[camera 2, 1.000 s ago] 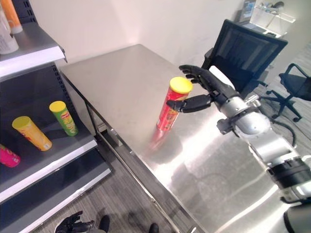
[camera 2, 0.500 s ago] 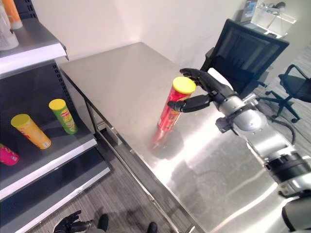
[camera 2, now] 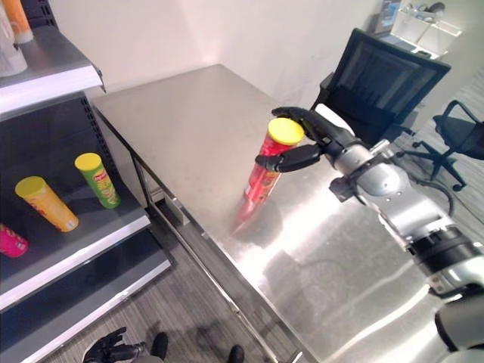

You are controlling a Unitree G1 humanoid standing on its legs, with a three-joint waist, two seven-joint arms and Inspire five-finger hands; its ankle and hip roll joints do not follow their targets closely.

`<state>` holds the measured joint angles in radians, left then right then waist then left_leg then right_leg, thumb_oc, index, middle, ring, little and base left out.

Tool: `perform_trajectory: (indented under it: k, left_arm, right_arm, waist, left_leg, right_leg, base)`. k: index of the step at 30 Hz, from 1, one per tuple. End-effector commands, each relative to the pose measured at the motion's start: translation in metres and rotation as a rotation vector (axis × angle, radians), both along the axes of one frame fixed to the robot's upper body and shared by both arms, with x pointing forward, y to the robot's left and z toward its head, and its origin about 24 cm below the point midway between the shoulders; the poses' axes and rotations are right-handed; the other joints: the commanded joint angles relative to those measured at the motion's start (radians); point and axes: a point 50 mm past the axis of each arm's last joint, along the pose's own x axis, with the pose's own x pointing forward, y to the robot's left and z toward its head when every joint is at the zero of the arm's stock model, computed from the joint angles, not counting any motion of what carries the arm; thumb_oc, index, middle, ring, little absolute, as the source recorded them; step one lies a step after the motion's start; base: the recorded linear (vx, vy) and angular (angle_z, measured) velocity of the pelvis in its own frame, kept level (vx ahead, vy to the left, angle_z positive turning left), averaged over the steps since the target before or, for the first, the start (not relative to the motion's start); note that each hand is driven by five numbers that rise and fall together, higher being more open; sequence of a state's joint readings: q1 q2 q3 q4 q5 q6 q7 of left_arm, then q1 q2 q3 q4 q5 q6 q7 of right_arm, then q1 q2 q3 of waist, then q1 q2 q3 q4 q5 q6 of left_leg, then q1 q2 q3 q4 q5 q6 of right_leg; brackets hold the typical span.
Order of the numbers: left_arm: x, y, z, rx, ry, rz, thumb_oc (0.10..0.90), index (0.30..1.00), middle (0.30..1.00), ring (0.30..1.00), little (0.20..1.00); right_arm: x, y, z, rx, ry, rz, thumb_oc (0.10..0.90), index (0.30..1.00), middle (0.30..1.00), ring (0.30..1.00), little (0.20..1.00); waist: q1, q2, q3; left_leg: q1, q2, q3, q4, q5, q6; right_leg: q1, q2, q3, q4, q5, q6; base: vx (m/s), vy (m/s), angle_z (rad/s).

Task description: Put the goods on the table back onto the shelves and tidy them up.

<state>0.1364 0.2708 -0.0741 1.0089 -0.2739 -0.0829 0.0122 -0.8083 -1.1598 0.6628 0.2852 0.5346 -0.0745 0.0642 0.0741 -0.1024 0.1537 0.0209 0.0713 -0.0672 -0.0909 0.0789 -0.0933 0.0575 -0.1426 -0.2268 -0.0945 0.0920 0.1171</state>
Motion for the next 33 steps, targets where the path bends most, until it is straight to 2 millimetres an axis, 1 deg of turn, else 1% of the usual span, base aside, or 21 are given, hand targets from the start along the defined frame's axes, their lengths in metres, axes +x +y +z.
perform_trajectory:
  k: [1,4,8,10,11,14,15,18,19,20,21,22,23,24,25,26,27,28,30,31,33]
  left_arm:
    - [-0.002,0.008,0.001,0.04,0.028,-0.071,0.8,0.9,0.9,0.9,0.9]
    - [-0.002,0.007,0.0,0.036,0.028,-0.065,0.8,0.9,0.9,0.9,0.9]
    - [-0.001,0.006,0.0,0.036,0.026,-0.046,0.8,0.9,0.9,0.9,0.9]
    - [-0.002,0.006,0.0,0.036,0.023,-0.021,0.8,0.9,0.9,0.9,0.9]
    - [-0.001,0.009,0.002,0.047,0.008,0.003,0.8,0.9,0.9,0.9,0.9]
    - [-0.004,0.011,0.002,0.048,0.005,0.022,0.8,0.9,0.9,0.9,0.9]
    - [-0.007,0.012,0.003,0.045,0.007,0.029,0.8,0.9,0.9,0.9,0.9]
    - [-0.009,0.013,0.003,0.043,0.007,0.035,0.8,0.9,0.9,0.9,0.9]
    - [-0.009,0.015,0.003,0.038,0.004,0.041,0.8,0.9,0.9,0.9,0.9]
    - [-0.011,0.016,0.004,0.033,-0.001,0.044,0.8,0.9,0.9,0.9,0.9]
    - [-0.011,0.016,0.004,0.029,-0.002,0.045,0.8,0.9,0.9,0.9,0.9]
    - [-0.006,0.019,0.007,0.034,-0.025,0.055,0.8,0.9,0.9,0.9,0.9]
    - [-0.001,0.02,0.009,0.037,-0.042,0.059,0.8,0.9,0.9,0.9,0.9]
    - [0.009,0.022,0.012,0.041,-0.071,0.061,0.8,0.9,0.9,0.9,0.9]
    - [0.009,0.022,0.012,0.041,-0.072,0.06,0.8,0.9,0.9,0.9,0.9]
    - [0.011,0.022,0.012,0.041,-0.077,0.065,0.8,0.9,0.9,0.9,0.9]
    - [0.007,0.022,0.011,0.036,-0.067,0.076,0.8,0.9,0.9,0.9,0.9]
    - [0.003,0.022,0.009,0.036,-0.056,0.083,0.8,0.9,0.9,0.9,0.9]
    - [0.003,0.024,0.01,0.04,-0.06,0.086,0.8,0.9,0.9,0.9,0.9]
    - [0.003,0.025,0.011,0.039,-0.068,0.085,0.8,0.9,0.9,0.9,0.9]
    - [0.002,0.024,0.011,0.034,-0.072,0.08,0.8,0.9,0.9,0.9,0.9]
  right_arm:
    - [0.005,0.01,0.066,0.033,-0.22,0.019,0.4,0.3,0.3,0.3,0.3]
    - [0.004,0.006,0.066,0.021,-0.229,0.004,0.4,0.3,0.3,0.3,0.3]
    - [-0.002,0.004,0.065,0.051,-0.282,-0.006,0.4,0.3,0.3,0.3,0.3]
    - [-0.015,0.003,0.065,0.126,-0.374,-0.003,0.4,0.3,0.3,0.3,0.3]
    - [-0.039,-0.003,0.077,0.287,-0.547,-0.003,0.4,0.3,0.3,0.3,0.3]
    - [-0.052,0.0,0.082,0.382,-0.628,0.045,0.4,0.3,0.3,0.3,0.3]
    - [-0.061,0.003,0.084,0.465,-0.668,0.093,0.4,0.3,0.3,0.3,0.3]
    - [-0.066,0.005,0.082,0.522,-0.684,0.126,0.4,0.3,0.3,0.3,0.3]
    - [-0.07,0.011,0.084,0.56,-0.697,0.181,0.4,0.3,0.3,0.3,0.3]
    - [-0.079,0.021,0.087,0.621,-0.723,0.282,0.4,0.3,0.3,0.3,0.3]
    - [-0.081,0.023,0.089,0.625,-0.729,0.297,0.4,0.3,0.3,0.3,0.3]
    - [-0.087,0.026,0.094,0.624,-0.756,0.338,0.4,0.3,0.3,0.3,0.3]
    - [-0.091,0.027,0.099,0.614,-0.781,0.353,0.4,0.3,0.3,0.3,0.3]
    - [-0.099,0.027,0.106,0.587,-0.815,0.373,0.4,0.3,0.3,0.3,0.3]
    - [-0.099,0.027,0.106,0.586,-0.817,0.372,0.4,0.3,0.3,0.3,0.3]
    - [-0.1,0.028,0.105,0.573,-0.808,0.378,0.4,0.3,0.3,0.3,0.3]
    - [-0.099,0.03,0.103,0.562,-0.797,0.388,0.4,0.3,0.3,0.3,0.3]
    - [-0.1,0.033,0.102,0.541,-0.784,0.403,0.4,0.3,0.3,0.3,0.3]
    - [-0.1,0.033,0.101,0.523,-0.773,0.401,0.4,0.3,0.3,0.3,0.3]
    - [-0.102,0.03,0.099,0.515,-0.766,0.397,0.4,0.3,0.3,0.3,0.3]
    - [-0.103,0.027,0.096,0.528,-0.758,0.387,0.4,0.3,0.3,0.3,0.3]
  waist:
    - [0.034,-0.024,-0.025]
    - [0.032,-0.022,-0.023]
    - [0.028,-0.019,-0.023]
    - [0.024,-0.013,-0.024]
    - [0.023,-0.002,-0.031]
    - [0.028,0.008,-0.04]
    - [0.032,0.014,-0.043]
    - [0.039,0.018,-0.047]
    - [0.046,0.023,-0.047]
    - [0.061,0.031,-0.034]
    - [0.064,0.033,-0.029]
    - [0.086,0.04,-0.001]
    - [0.09,0.042,0.015]
    - [0.086,0.04,0.038]
    - [0.083,0.04,0.036]
    - [0.084,0.031,0.049]
    - [0.081,0.024,0.053]
    - [0.069,0.018,0.058]
    - [0.053,0.02,0.056]
    - [0.035,0.028,0.047]
    - [0.021,0.042,0.037]
  left_leg:
    - [0.031,0.006,0.076,0.004,-0.107,-0.013]
    - [0.033,0.005,0.076,0.004,-0.107,-0.011]
    - [0.037,0.004,0.077,0.004,-0.11,-0.008]
    - [0.04,0.005,0.078,0.004,-0.114,-0.005]
    - [0.048,0.008,0.073,0.004,-0.12,-0.003]
    - [0.054,0.014,0.07,0.004,-0.121,-0.004]
    - [0.058,0.022,0.068,0.004,-0.117,-0.008]
    - [0.058,0.032,0.061,0.004,-0.112,-0.015]
    - [0.053,0.046,0.051,0.004,-0.099,-0.026]
    - [0.025,0.075,0.015,0.004,-0.06,-0.051]
    - [0.01,0.082,0.001,0.004,-0.046,-0.059]
    - [-0.042,0.102,-0.033,0.004,0.014,-0.087]
    - [-0.081,0.107,-0.051,0.004,0.046,-0.102]
    - [-0.133,0.107,-0.021,0.004,0.074,-0.103]
    - [-0.14,0.105,-0.025,0.004,0.08,-0.101]
    - [-0.146,0.112,0.057,0.036,0.068,-0.083]
    - [-0.134,0.113,0.068,0.128,0.004,-0.065]
    - [-0.096,0.134,0.09,0.209,-0.063,-0.054]
    - [-0.046,0.16,0.115,0.263,-0.086,-0.053]
    - [0.014,0.182,0.13,0.281,-0.091,-0.063]
    - [0.067,0.185,0.136,0.269,-0.101,-0.079]
  right_leg:
    - [0.007,-0.066,-0.028,0.007,-0.018,0.077]
    - [0.008,-0.067,-0.027,0.007,-0.017,0.078]
    - [0.008,-0.068,-0.025,0.007,-0.016,0.078]
    - [0.01,-0.066,-0.023,0.007,-0.019,0.077]
    - [0.021,-0.064,-0.022,0.007,-0.03,0.075]
    - [0.028,-0.057,-0.02,0.008,-0.042,0.07]
    - [0.033,-0.048,-0.019,0.009,-0.052,0.065]
    - [0.04,-0.037,-0.019,0.007,-0.062,0.057]
    - [0.046,-0.022,-0.017,0.007,-0.079,0.047]
    - [0.051,0.014,-0.023,0.007,-0.109,0.025]
    - [0.051,0.026,-0.027,0.007,-0.117,0.018]
    - [0.043,0.05,-0.044,0.007,-0.14,0.006]
    - [0.036,0.056,-0.064,0.007,-0.145,0.0]
    - [0.024,0.054,-0.114,0.007,-0.143,-0.005]
    - [0.019,0.052,-0.118,0.007,-0.138,-0.004]
    - [0.005,0.036,-0.156,0.007,-0.125,-0.005]
    - [-0.014,0.009,-0.193,0.008,-0.097,-0.008]
    - [-0.022,-0.011,-0.215,0.013,-0.087,-0.011]
    - [-0.033,-0.022,-0.235,0.015,-0.077,-0.01]
    - [-0.041,-0.031,-0.254,0.017,-0.069,-0.005]
    - [-0.054,-0.042,-0.268,0.02,-0.053,0.004]
  base:
    - [0.0,0.0,0.0]
    - [0.0,0.0,0.0]
    - [0.0,0.0,0.0]
    - [0.0,-0.065,-0.05]
    - [0.01,-0.119,-0.02]
    - [-0.01,-0.113,0.11]
    - [-0.04,-0.145,0.0]
    - [-0.05,-0.131,-0.01]
    - [-0.19,-0.317,0.05]
    - [-0.24,-0.381,0.16]
    - [-0.37,-0.43,0.48]
    - [-0.34,-0.283,0.82]
    - [-0.47,-0.299,1.09]
    - [-0.3,-0.139,1.25]
    - [-0.36,-0.127,1.79]
    - [-0.35,-0.049,1.58]
    - [-0.48,-0.046,1.65]
    - [-0.37,0.032,1.06]
    - [-0.23,0.119,0.89]
    - [-0.18,0.217,0.59]
    - [-0.15,0.31,0.75]
